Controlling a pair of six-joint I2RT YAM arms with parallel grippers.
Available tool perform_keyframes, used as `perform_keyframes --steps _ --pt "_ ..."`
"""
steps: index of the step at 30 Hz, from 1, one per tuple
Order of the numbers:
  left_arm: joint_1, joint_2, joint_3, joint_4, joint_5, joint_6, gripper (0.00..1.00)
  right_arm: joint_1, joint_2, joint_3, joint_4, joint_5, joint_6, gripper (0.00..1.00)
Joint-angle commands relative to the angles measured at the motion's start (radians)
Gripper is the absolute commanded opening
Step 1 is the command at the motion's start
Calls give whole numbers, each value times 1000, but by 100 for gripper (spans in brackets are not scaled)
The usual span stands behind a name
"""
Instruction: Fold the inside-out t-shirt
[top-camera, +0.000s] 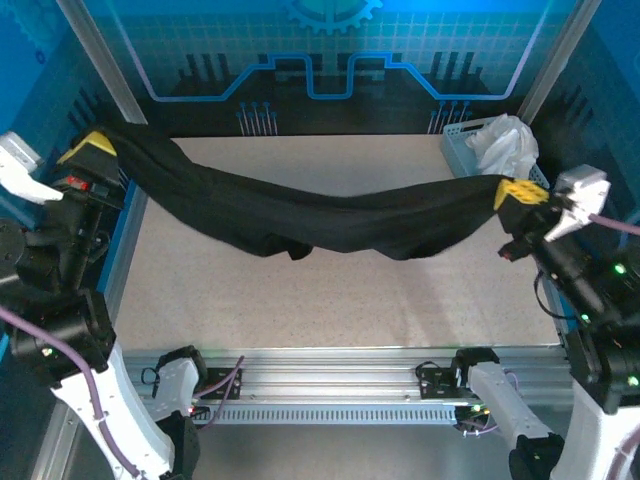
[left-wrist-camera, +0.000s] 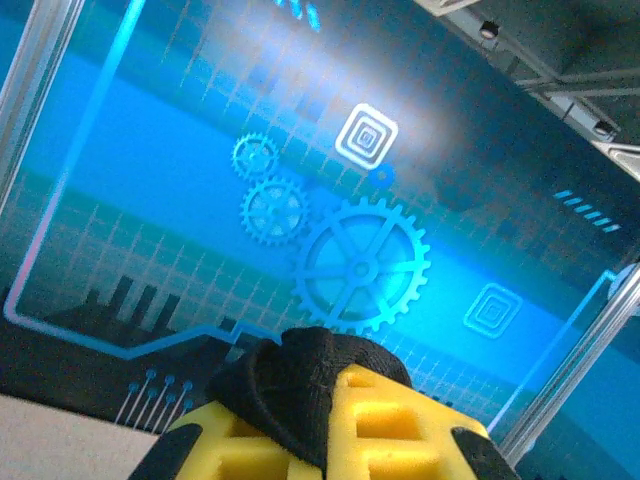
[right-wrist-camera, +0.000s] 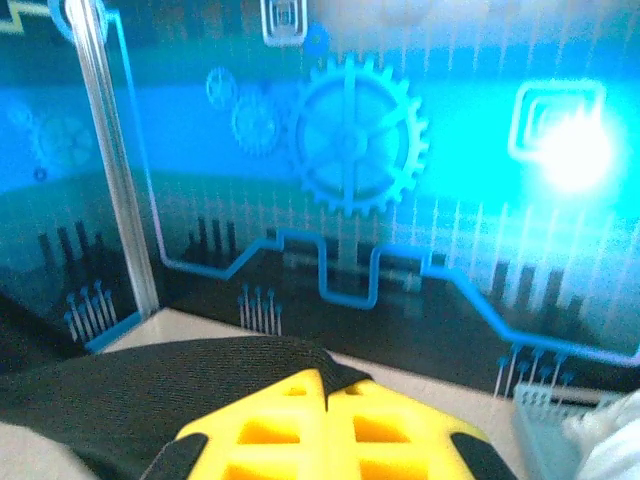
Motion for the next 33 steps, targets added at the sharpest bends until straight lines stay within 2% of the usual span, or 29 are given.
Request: perform_keyframes --steps 1,3,4,6,8,11,14,18,28,33 --pt "6 122 -11 -46 -32 20 0 -13 57 -32 -58 75 -12 0" --pt "-17 163 -68 6 -57 24 0 -12 104 -79 -4 63 -2 0" --pt "-53 188 -81 17 -113 54 0 -13 137 -97 26 63 0 0" --pt "-140 265 -54 13 -219 118 0 -13 208 -116 86 82 -2 0" --pt "-207 364 10 14 -279 153 0 -12 300 -97 137 95 -3 0" --pt "-237 505 165 -12 -301 159 0 -13 425 -17 187 82 6 0" --pt "-237 565 320 -33 -283 138 0 -12 496 109 160 42 16 0" --pt "-234 523 432 -48 -278 137 0 -12 452 172 134 57 9 0" --pt "-234 273 425 -50 -307 186 0 -13 193 204 34 118 -17 0" --pt "-234 262 557 -94 -311 207 0 -12 150 303 -39 164 -50 0"
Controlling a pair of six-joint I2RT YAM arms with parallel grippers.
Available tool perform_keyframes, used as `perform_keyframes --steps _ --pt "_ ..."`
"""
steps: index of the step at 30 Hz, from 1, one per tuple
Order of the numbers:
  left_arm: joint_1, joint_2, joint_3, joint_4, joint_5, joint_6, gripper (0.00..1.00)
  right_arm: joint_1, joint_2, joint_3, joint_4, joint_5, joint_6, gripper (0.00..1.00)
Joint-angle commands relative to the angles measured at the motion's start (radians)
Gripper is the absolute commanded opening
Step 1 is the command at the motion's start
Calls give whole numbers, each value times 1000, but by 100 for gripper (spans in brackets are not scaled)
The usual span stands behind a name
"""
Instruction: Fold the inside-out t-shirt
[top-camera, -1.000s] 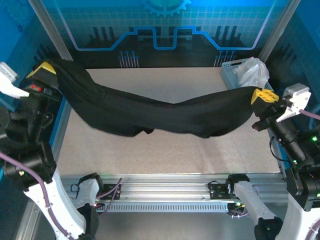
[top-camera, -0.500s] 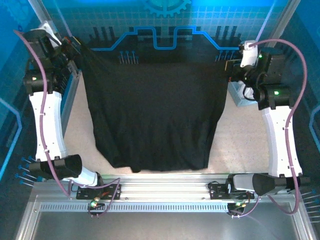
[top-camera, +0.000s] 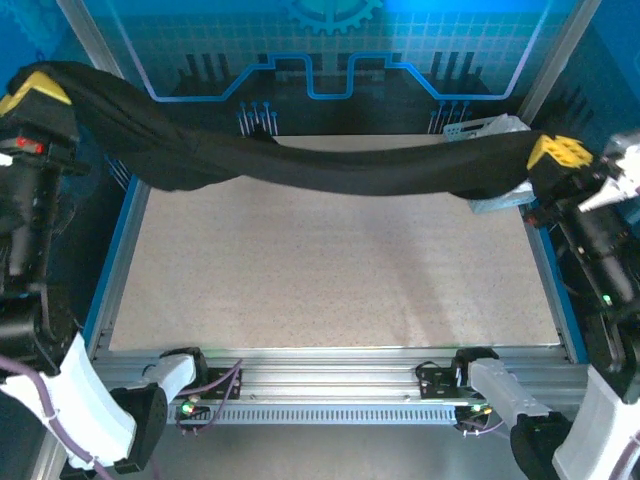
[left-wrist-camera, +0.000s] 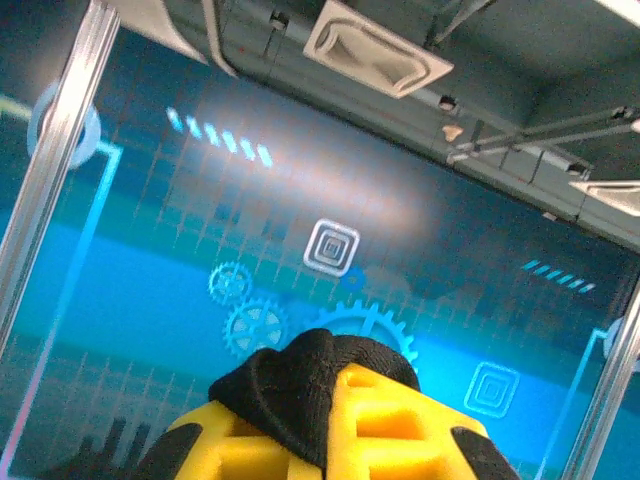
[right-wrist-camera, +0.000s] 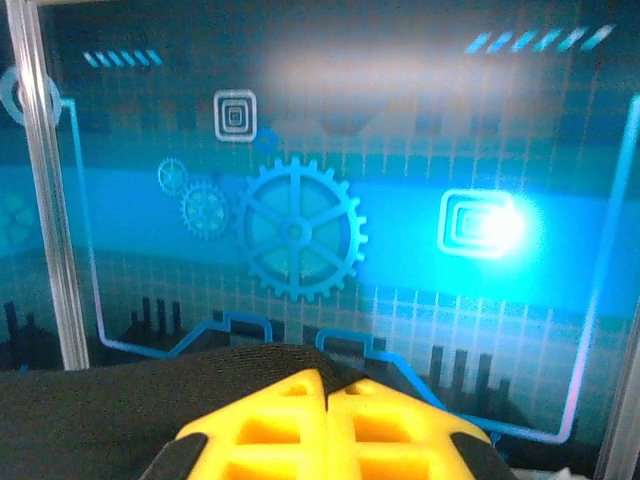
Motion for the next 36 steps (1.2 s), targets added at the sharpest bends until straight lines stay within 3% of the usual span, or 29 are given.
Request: perform_keyframes --steps 1,7,13,21,26,29,32,34,36 --pt "1 30 79 -13 -37 44 0 -10 -1 56 -75 64 -37 0" --pt "1 118 154 -15 -51 61 0 -8 47 111 -72 87 -61 0" --pt "-16 317 141 62 -26 49 0 -9 178 63 41 76 -71 0" --pt "-125 701 152 180 -114 134 0 24 480 -62 241 79 -82 0" --pt "-144 1000 238 238 -157 135 1 61 784 -77 394 123 -74 0" --pt "-146 1242 444 222 -157 109 13 66 1049 86 387 141 -49 2" --pt "-150 1423 621 204 -149 80 34 70 1317 398 223 159 -33 15" --pt "-156 1414 579 208 -141 61 46 72 1441 583 94 164 -35 26" --pt "-164 1343 460 208 -136 49 55 76 1482 664 10 159 -45 33"
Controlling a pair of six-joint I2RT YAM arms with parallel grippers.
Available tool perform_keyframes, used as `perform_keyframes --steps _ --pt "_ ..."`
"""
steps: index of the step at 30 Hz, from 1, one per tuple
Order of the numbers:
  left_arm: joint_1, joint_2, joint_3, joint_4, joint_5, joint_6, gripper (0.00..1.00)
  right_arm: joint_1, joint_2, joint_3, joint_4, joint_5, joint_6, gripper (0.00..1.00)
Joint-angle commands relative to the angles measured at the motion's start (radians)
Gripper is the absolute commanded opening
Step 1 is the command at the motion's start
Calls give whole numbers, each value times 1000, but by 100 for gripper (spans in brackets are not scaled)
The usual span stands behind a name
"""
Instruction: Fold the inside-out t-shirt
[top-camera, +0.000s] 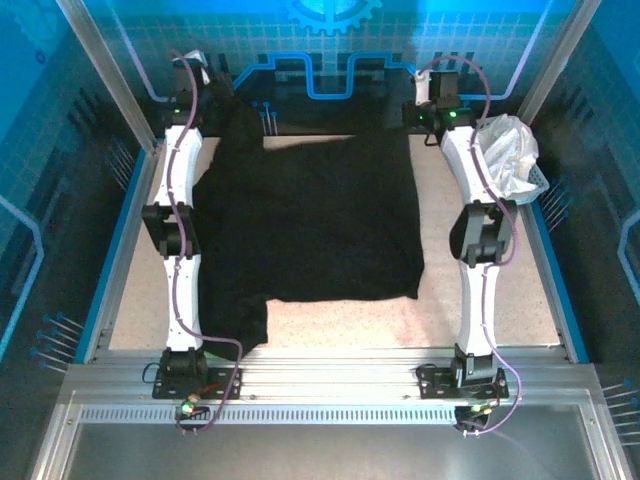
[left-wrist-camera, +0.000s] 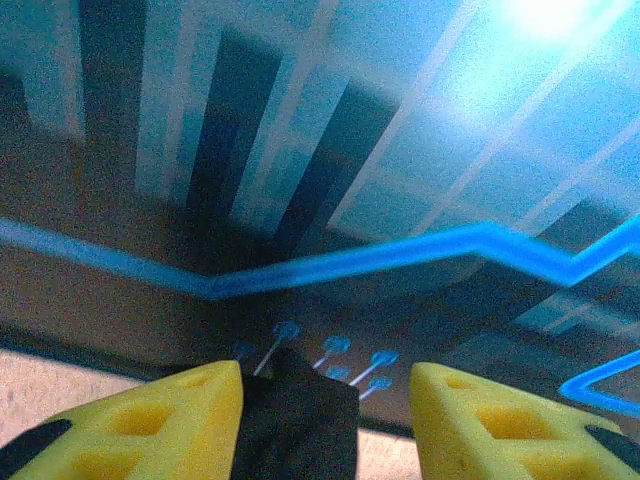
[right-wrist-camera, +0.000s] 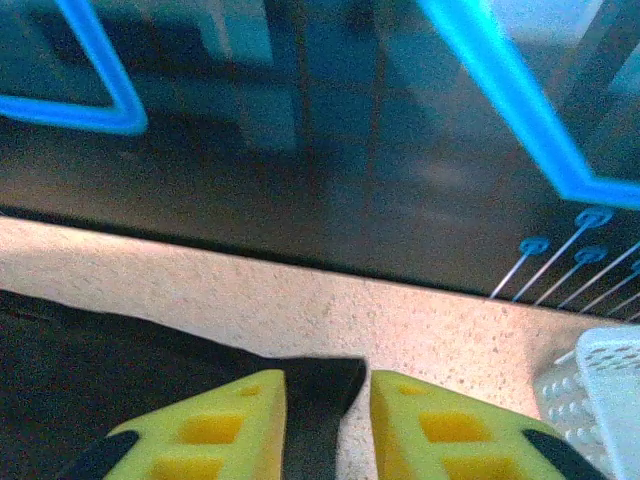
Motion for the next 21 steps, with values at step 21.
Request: perform_keyframes --steps 21 --pt "-566 -1062 -1841 666 230 -126 65 160 -1044 -1659 -10 43 359 45"
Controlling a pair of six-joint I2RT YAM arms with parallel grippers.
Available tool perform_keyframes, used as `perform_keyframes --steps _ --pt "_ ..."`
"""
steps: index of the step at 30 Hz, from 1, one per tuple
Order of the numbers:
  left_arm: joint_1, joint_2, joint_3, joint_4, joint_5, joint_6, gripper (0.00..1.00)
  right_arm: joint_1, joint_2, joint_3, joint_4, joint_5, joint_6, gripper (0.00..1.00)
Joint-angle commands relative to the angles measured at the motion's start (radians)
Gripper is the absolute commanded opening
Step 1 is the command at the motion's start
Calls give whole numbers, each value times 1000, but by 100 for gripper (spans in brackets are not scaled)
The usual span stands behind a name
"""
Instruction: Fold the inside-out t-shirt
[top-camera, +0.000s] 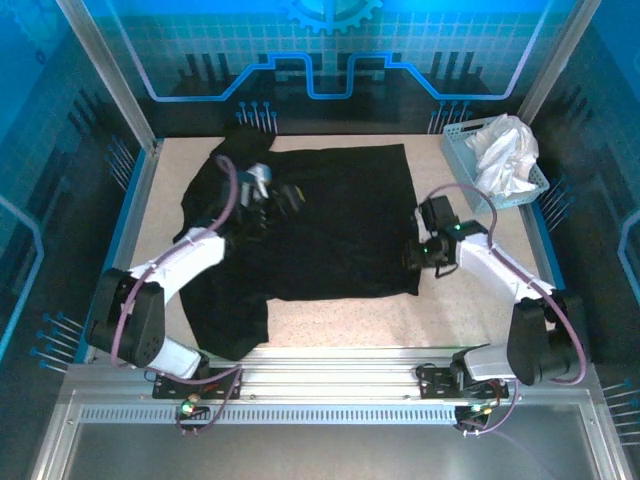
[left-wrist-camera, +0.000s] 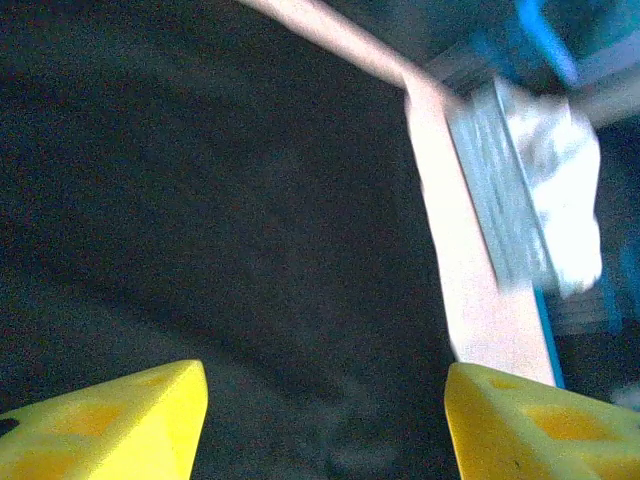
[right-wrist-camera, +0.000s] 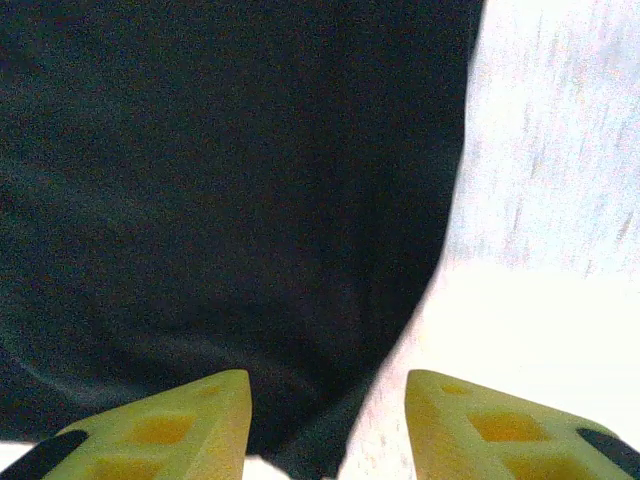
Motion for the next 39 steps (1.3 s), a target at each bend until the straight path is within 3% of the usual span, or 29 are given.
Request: perform_keyframes --steps 1,6,13,15,21,25,28,31,36,39 --pt "-173 10 -58 105 8 227 65 -12 0 -54 53 -33 122 45" --pt "-304 89 -107 237 31 299 65 -30 75 -31 80 -63 124 43" --pt "-466 240 -97 343 12 552 65 -77 150 13 64 -126 72 8" --pt "-500 276 -81 366 20 608 65 -92 132 13 47 -129 54 2" --pt "-596 395 13 329 -15 856 67 -144 23 54 7 -278 26 0" --pt "-610 471 81 308 -108 910 66 -162 -16 84 -21 -345 19 0" --pt "-609 519 116 326 -166 919 58 -167 -14 110 -30 -379 12 0" --pt "-604 541 125 367 -176 901 40 -167 32 148 -21 -394 5 0" --pt "-569 529 81 458 -78 798 8 -174 179 252 30 -372 6 0" --pt "-536 512 52 511 -6 712 0 -173 301 354 28 -339 -5 1"
